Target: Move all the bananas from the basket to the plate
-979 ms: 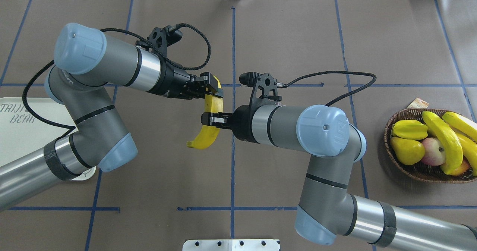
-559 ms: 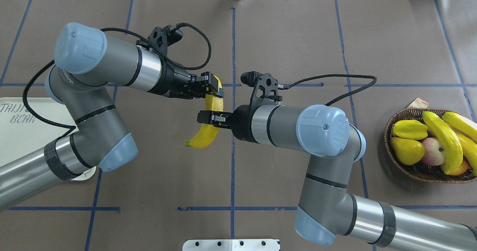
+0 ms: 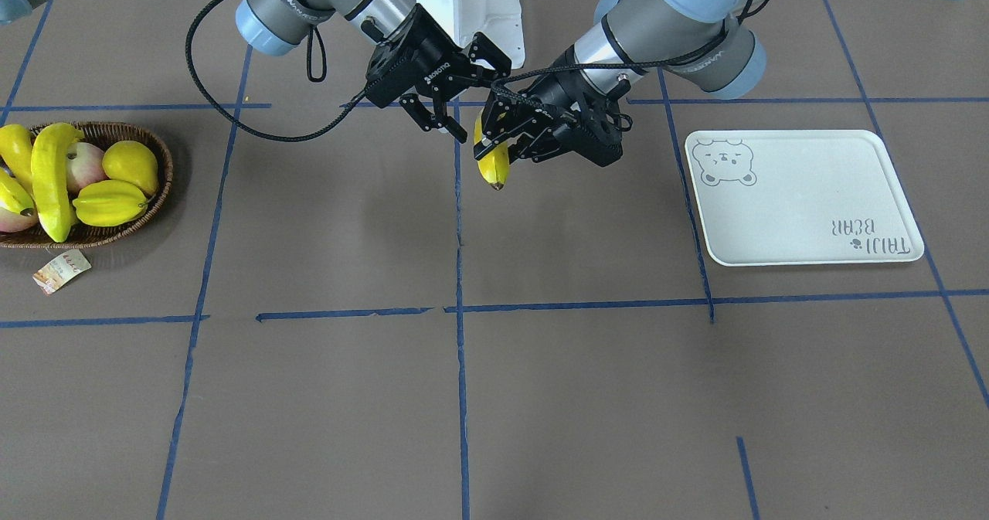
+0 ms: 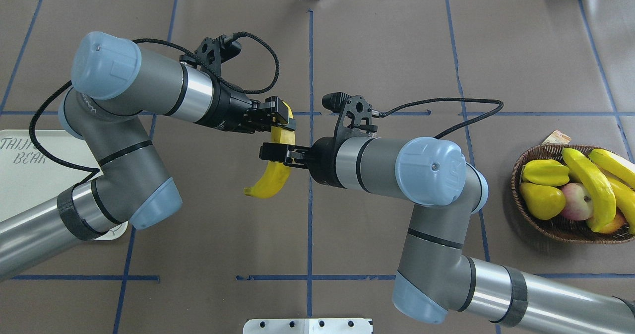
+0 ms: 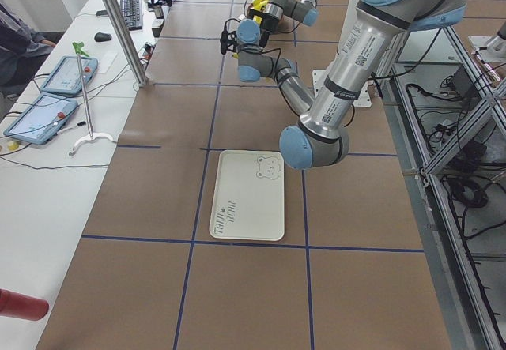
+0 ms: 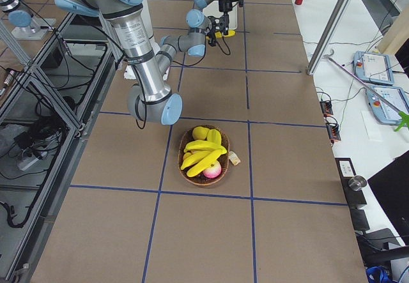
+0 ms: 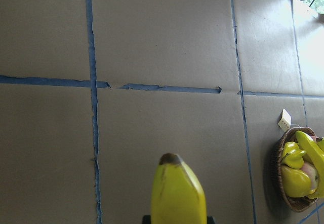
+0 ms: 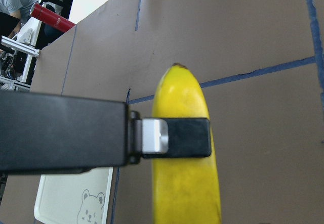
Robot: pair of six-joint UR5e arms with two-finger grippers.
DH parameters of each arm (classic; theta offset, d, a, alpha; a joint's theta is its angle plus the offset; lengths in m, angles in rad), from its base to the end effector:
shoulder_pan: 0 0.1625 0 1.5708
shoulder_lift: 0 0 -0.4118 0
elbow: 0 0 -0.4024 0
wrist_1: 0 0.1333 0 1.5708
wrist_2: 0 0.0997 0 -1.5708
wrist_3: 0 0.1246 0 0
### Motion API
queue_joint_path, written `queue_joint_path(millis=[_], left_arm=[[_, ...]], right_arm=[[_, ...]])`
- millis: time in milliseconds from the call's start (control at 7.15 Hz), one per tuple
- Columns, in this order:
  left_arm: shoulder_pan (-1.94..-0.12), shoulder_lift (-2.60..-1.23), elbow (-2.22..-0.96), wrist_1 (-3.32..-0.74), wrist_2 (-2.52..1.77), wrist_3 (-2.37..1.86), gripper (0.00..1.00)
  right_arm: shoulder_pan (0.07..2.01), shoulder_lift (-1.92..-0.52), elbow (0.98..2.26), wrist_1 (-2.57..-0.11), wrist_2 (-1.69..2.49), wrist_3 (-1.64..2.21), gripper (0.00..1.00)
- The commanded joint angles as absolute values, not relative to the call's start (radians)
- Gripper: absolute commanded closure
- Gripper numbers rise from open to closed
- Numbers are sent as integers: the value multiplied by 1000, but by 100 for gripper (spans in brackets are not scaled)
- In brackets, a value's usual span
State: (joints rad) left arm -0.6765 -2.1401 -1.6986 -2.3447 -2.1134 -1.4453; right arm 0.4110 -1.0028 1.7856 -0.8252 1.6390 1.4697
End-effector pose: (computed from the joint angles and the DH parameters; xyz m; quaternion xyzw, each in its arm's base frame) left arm 0.4610 -0.4586 0.1624 0.0694 0.6727 -0.0213 0.7363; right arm -0.5325 -0.3682 0.1315 0.1513 -0.6752 0.0880 0.7165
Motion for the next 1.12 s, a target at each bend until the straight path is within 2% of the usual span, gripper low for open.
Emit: queue_joint_path(millis=[0, 420, 699, 979], left_arm=[[-676, -2135, -1698, -2327, -2080, -1524, 97], [-722, -2117, -1733, -2080, -2048, -1522, 97], [-764, -2105, -1770, -1857, -2025, -1517, 96], [-788, -2062, -1901, -1512, -2010, -1391, 96]], right_arm=[[414, -1006, 1787, -850, 1643, 1468, 1], [440, -1005, 1805, -981, 1669, 1463, 1], [497, -1020, 1896, -1150, 1762, 1454, 1], [554, -1019, 1908, -1332, 1838, 1393, 1]])
